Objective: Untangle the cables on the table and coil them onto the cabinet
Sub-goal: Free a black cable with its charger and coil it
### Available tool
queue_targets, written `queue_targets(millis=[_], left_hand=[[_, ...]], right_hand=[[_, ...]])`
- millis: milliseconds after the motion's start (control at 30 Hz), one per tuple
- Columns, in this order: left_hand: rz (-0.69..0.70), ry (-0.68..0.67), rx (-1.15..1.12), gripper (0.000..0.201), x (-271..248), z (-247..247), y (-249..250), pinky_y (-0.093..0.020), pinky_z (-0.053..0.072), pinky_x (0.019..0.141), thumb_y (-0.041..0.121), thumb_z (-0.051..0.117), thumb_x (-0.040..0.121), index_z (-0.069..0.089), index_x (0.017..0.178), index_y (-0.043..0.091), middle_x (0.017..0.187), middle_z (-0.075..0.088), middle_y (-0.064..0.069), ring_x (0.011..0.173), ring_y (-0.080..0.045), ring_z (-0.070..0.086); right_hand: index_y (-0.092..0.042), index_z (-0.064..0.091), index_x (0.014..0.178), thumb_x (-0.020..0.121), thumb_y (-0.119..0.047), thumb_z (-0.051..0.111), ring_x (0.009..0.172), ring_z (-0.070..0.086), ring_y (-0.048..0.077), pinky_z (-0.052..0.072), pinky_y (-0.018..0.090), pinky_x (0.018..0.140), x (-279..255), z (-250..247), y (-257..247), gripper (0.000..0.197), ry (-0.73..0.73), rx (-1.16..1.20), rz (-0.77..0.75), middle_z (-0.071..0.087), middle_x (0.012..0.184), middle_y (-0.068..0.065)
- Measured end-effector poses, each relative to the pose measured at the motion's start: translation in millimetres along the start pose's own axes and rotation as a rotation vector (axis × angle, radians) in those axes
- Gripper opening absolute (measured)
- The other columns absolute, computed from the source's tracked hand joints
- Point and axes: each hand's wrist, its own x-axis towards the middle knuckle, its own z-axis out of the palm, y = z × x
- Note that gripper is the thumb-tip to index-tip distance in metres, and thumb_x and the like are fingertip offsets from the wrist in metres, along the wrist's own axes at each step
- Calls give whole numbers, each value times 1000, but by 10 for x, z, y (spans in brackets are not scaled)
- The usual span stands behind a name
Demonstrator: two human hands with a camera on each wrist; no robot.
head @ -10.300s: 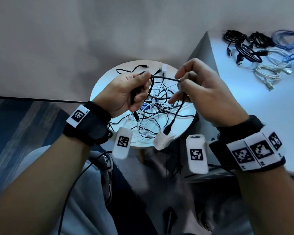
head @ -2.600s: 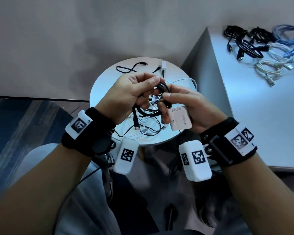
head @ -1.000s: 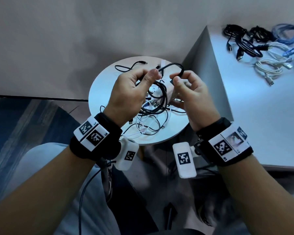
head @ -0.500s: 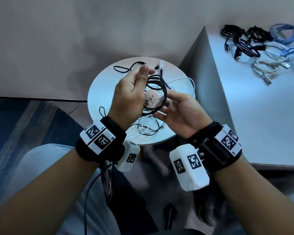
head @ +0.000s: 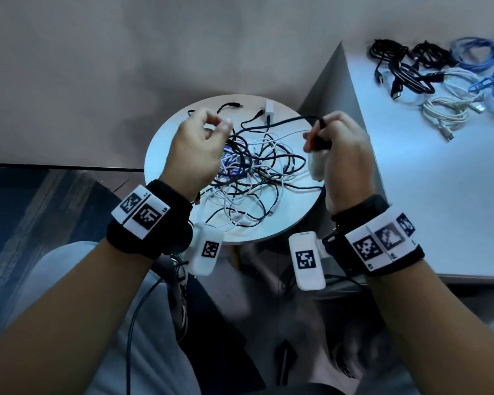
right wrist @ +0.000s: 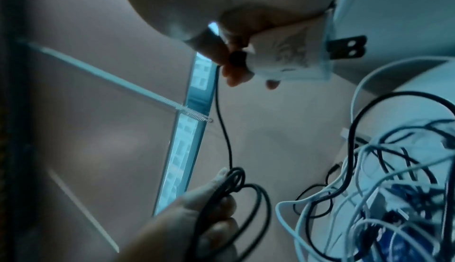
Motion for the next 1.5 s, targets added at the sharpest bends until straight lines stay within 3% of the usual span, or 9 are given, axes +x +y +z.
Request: queue_targets(millis=[100, 200, 433, 600, 767, 900, 1100, 1267, 1500], left_hand=[[-73, 186, -103, 15, 79, -19, -72, -26, 24, 44, 31, 56, 102, 54, 89, 23, 59, 44, 4, 42, -11, 29], [-33, 149, -169, 17, 85, -25, -55, -26, 27, 45, 33, 58, 102, 54, 87, 25, 60, 45, 4, 47, -12, 31], [15, -181, -243, 22, -30, -28, 47, -35, 19, 47, 42, 56, 101, 53, 92, 23, 57, 35, 2, 52, -18, 28], [124, -224, 68, 42, -7, -88, 3, -28, 29, 42, 56, 52, 98, 53, 99, 15, 56, 44, 1, 46, -15, 33], [189, -229, -95, 39, 10, -88, 35, -26, 26, 44, 44, 59, 99, 52, 89, 6, 56, 40, 1, 48, -21, 30], [205, -294, -272, 18, -58, -25, 133, -34, 21, 45, 21, 57, 102, 51, 86, 14, 54, 39, 6, 49, -35, 22], [182, -127, -468, 25, -42, -101, 221, -25, 25, 43, 25, 53, 105, 58, 81, 27, 61, 34, -10, 46, -12, 28], [191, -106, -356, 25, -76, -59, 252, -29, 21, 39, 26, 52, 105, 55, 81, 24, 57, 30, -19, 45, -29, 22], [202, -73, -218, 24, -89, -54, 191, -32, 23, 45, 35, 57, 103, 57, 84, 19, 53, 41, 9, 48, -17, 28]], right_hand=[[-14, 48, 58, 79, -7, 43, 48, 41, 13, 33, 21, 46, -105, 25, 10, 23, -397, -154, -58, 48, 64, 26], [-12, 48, 70, 99, -33, 51, 56, 51, 26, 41, 38, 52, -202, 64, 161, 36, -694, -546, -199, 53, 68, 21], [-10, 52, 75, 103, -33, 49, 49, 62, 13, 49, 40, 54, -134, 108, 245, 36, -364, -576, -182, 56, 52, -6], [-13, 53, 74, 101, -40, 44, 47, 61, 19, 51, 61, 54, 40, -28, 213, 40, -47, -464, -115, 52, 61, -1], [-4, 52, 79, 107, -22, 41, 40, 52, 21, 58, 50, 50, 150, -155, 96, 34, 130, -244, 7, 46, 55, 9], [-6, 51, 80, 108, -18, 37, 40, 57, 24, 50, 31, 40, 203, -216, 88, 34, 91, -185, 169, 48, 50, 4], [-2, 63, 78, 107, -20, 42, 52, 62, 27, 48, 34, 53, 122, -195, 233, 40, -346, -396, 361, 57, 58, 9], [-4, 63, 102, 100, 0, 48, 67, 58, 22, 50, 19, 58, -60, -2, 153, 16, -538, -276, 281, 57, 72, 10], [-3, 62, 97, 101, -17, 56, 50, 53, 19, 44, 29, 49, -162, 142, 50, 15, -485, -216, -56, 56, 61, 0]])
